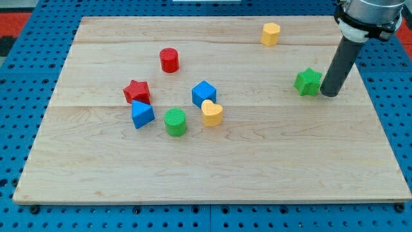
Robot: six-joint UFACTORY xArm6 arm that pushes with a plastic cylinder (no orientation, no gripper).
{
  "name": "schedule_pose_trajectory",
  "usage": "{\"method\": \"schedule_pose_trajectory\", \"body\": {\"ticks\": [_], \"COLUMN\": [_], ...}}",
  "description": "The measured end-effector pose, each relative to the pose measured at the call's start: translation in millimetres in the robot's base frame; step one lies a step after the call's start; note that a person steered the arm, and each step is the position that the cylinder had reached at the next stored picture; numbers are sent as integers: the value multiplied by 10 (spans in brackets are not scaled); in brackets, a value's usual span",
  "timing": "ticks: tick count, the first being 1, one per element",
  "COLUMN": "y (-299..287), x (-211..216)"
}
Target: Push the red circle towards the red star
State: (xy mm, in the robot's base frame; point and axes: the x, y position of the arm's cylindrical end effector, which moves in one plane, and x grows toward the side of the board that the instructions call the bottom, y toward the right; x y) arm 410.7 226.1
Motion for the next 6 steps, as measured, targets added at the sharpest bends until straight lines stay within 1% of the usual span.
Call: {"method": "schedule_pose_trajectory", "body": {"ticks": [1, 2, 3, 4, 5, 6], "y": [-354, -1704, -1648, -1635, -2103, -2368], "x": [-183, -176, -271, -858, -1065, -1088]}}
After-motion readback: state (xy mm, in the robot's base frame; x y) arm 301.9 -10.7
